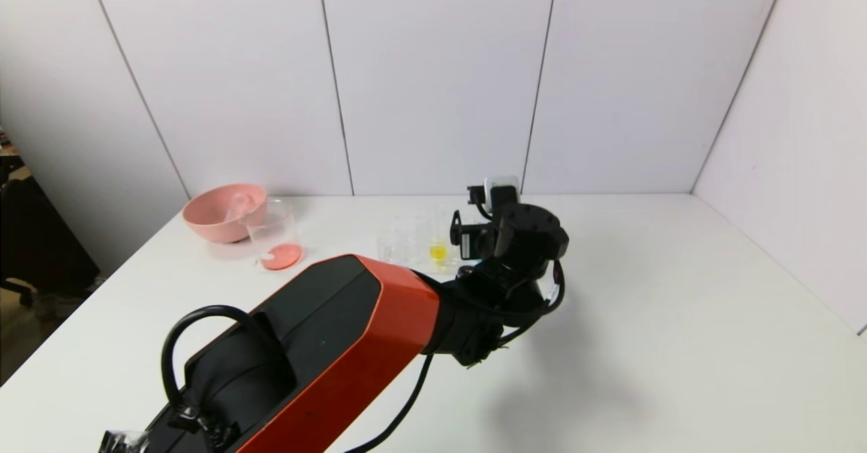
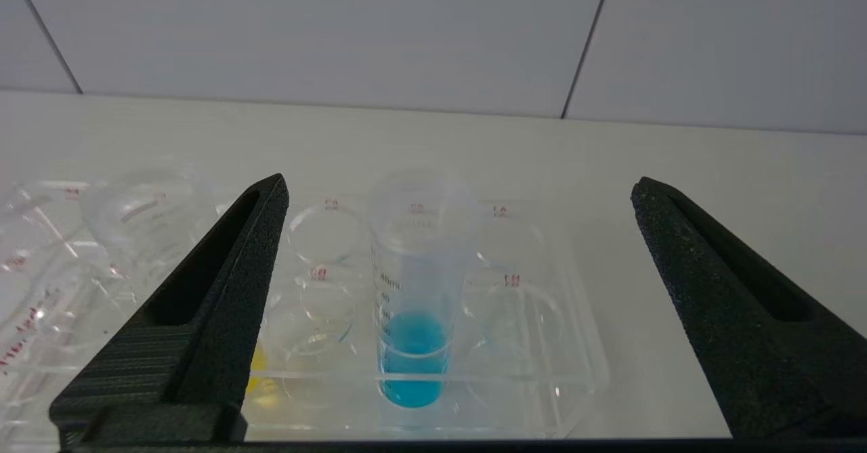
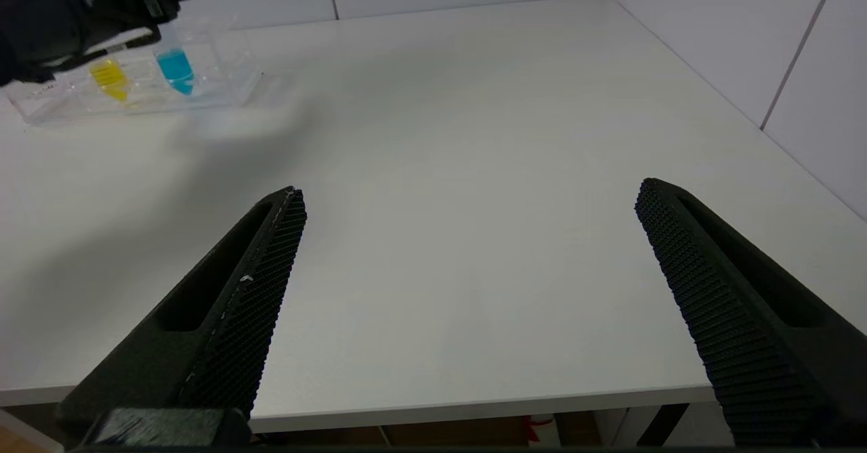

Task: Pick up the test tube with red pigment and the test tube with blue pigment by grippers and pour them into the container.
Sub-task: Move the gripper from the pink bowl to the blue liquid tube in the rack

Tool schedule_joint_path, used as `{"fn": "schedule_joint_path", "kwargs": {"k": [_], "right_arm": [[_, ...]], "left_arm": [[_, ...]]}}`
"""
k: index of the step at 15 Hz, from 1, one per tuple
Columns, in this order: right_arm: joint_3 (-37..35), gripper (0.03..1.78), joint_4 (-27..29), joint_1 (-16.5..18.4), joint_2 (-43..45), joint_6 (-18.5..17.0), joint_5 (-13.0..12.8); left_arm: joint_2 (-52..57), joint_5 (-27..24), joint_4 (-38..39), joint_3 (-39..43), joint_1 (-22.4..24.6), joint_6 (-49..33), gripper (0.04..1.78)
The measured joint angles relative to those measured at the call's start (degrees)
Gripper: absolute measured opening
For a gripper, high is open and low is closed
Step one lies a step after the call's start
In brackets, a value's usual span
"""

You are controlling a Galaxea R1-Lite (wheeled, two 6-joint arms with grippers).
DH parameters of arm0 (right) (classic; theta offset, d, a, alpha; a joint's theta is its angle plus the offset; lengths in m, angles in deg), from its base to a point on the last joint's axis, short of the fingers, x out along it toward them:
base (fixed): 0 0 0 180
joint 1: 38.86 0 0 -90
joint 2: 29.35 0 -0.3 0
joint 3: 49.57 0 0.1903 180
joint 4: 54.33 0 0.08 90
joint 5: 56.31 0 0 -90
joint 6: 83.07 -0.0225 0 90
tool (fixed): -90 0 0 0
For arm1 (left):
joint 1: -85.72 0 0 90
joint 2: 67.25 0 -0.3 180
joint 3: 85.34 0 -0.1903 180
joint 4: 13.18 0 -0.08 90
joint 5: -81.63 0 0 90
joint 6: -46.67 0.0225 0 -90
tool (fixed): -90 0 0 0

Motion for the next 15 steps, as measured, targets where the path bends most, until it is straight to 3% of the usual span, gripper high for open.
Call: {"fn": "schedule_joint_path", "kwargs": {"k": [6,9,13,15], "right_arm": [[0.0,1.77,0.0,0.0,0.0,0.05,0.0],[0.0,1.77,0.02,0.0,0.0,0.0,0.0],[0.0,1.77,0.0,0.0,0.0,0.0,-0.02],[0.0,1.77,0.0,0.0,0.0,0.0,0.0]], "left_arm": [[8.87,-5.97,-10.36,0.88,1.22,-1.16,1.76],[12.62,-11.33,-24.06,0.24,1.38,-7.56,1.76],[14.36,-17.55,-46.98,-8.19,1.82,-19.3,1.76],[13.46,-17.86,-50.63,-9.76,1.9,-20.89,1.76]]}}
